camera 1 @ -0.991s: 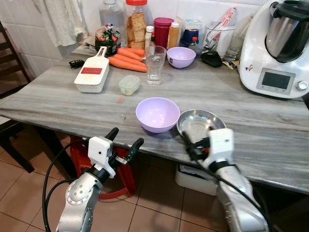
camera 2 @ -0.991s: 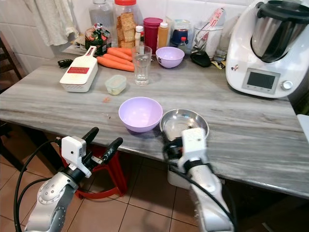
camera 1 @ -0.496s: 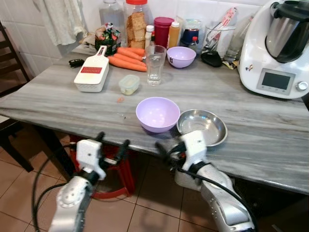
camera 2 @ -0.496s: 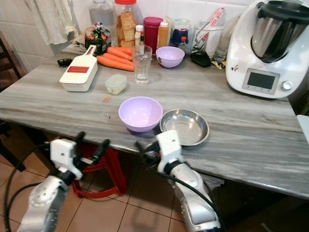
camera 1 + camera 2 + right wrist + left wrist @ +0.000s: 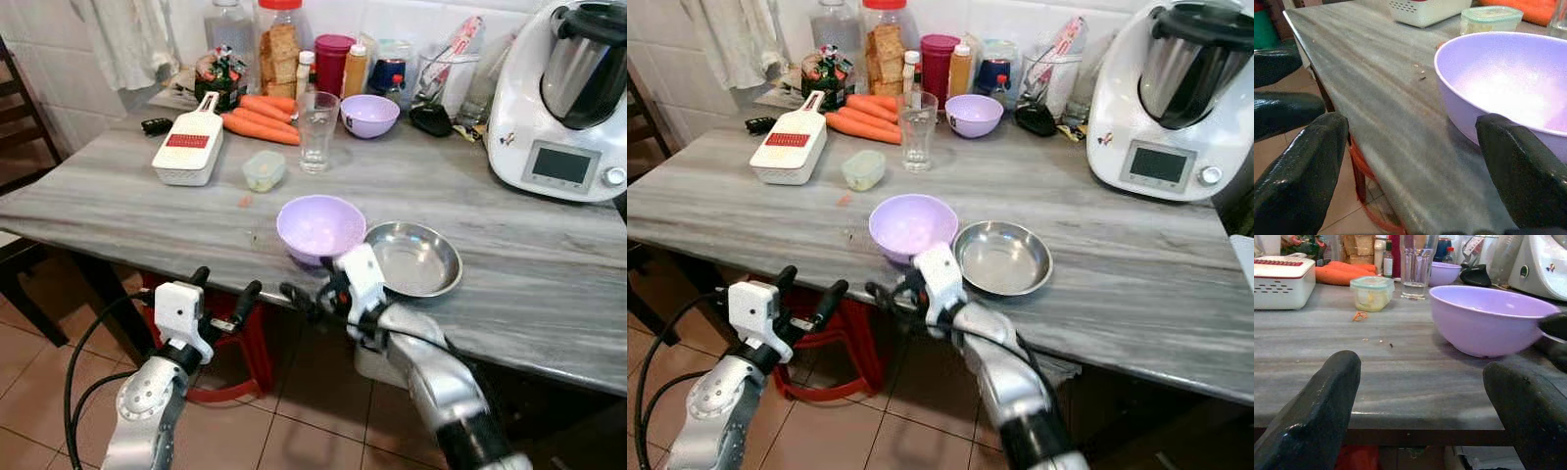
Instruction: Setting the table
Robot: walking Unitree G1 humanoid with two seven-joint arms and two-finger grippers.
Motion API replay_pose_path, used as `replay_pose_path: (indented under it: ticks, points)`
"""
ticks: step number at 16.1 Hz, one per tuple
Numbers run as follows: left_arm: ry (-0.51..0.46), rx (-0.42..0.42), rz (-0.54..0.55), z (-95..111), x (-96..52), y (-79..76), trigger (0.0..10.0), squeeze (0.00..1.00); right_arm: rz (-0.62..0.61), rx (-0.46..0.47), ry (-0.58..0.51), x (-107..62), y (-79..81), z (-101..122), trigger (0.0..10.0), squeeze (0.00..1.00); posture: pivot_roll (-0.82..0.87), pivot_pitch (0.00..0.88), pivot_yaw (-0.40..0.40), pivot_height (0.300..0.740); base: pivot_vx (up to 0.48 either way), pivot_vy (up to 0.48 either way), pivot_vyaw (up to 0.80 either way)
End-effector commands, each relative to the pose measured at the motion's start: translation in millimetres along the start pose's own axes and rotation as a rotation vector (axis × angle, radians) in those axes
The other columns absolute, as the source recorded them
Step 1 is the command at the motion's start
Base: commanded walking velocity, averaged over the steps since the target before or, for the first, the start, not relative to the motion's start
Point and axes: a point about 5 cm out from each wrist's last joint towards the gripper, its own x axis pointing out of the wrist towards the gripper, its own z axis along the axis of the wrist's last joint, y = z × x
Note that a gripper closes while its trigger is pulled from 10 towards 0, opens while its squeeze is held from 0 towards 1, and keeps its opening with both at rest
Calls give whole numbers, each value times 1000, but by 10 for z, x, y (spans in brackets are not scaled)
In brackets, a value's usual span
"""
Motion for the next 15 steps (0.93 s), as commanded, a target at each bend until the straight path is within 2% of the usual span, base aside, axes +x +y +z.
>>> replay_pose_path:
  ticks: [1,3,11,15]
  points:
    - [-11,8,-6,45,26,-23,10000,0,-10,2,-2,5,-79,0,10000,0,44,0,-44,740,0,0,0]
    - [-11,6,-8,49,22,-30,10000,0,-16,-9,2,28,-149,-8,10000,0,49,0,-46,740,0,0,0]
    - [-7,7,-15,67,17,-37,10000,0,-72,-25,-9,45,-241,-40,10000,0,52,0,-39,740,0,0,0]
    - [-28,6,-23,132,39,-45,10000,0,-47,-50,-114,-43,-189,118,10000,0,52,0,-42,740,0,0,0]
